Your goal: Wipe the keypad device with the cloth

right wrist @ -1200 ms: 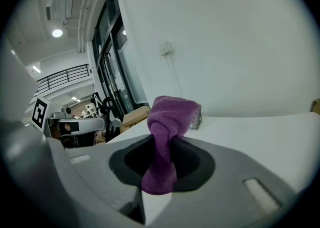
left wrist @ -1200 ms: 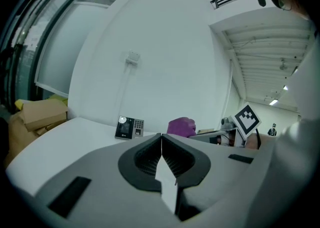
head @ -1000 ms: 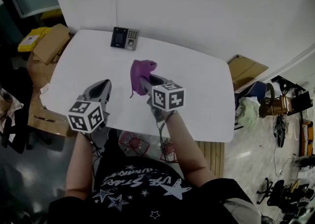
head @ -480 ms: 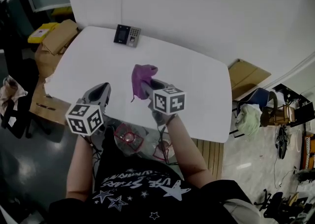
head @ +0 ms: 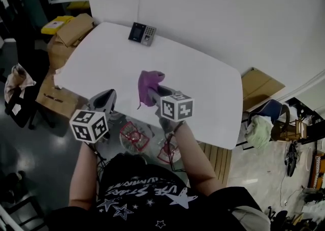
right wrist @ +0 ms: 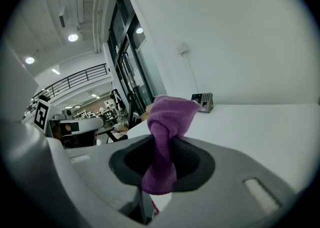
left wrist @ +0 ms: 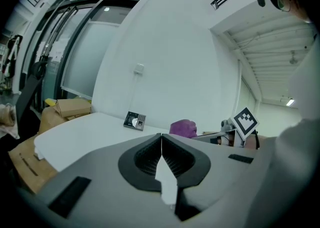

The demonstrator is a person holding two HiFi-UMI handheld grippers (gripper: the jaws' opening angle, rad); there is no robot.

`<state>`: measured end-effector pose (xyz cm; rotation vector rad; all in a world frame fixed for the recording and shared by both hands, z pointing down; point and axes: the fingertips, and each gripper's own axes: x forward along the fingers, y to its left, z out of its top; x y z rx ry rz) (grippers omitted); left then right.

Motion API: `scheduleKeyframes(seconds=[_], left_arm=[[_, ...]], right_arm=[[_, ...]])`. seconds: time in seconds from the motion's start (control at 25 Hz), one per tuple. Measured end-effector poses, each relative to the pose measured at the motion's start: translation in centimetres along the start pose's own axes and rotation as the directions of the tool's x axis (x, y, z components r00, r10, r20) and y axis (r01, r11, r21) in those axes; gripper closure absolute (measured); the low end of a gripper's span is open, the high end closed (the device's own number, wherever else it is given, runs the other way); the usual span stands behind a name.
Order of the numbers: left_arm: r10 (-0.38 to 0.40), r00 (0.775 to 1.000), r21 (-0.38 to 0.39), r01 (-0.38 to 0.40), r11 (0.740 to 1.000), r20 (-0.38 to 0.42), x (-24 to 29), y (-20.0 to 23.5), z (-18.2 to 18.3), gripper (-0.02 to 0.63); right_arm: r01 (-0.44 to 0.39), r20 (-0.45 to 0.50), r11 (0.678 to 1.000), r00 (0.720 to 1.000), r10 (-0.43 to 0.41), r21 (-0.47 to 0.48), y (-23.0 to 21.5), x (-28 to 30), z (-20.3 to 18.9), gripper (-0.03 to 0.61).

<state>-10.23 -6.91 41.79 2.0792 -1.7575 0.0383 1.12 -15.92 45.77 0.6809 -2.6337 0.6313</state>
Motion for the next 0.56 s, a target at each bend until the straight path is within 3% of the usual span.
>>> scheduleKeyframes(seconds=[0.32,0.56], left_arm=[[0.002,1.000,-0.017,-0.002,1.000,0.001,-3.9,-1.6,-1.6,0.604],[0.019,1.000,-0.036,-0.019,0.999,-0.012,-9.3,-1.4,-3.6,0.604]], right_arm=[[0.005,-0.017,1.000,1.000,-0.005,-0.013,2.7,-2.3,-1.5,0.486],[0.031,0.022,0.999,0.999,-0.031,0.018,6.0,-4.6,-3.1,0.486]])
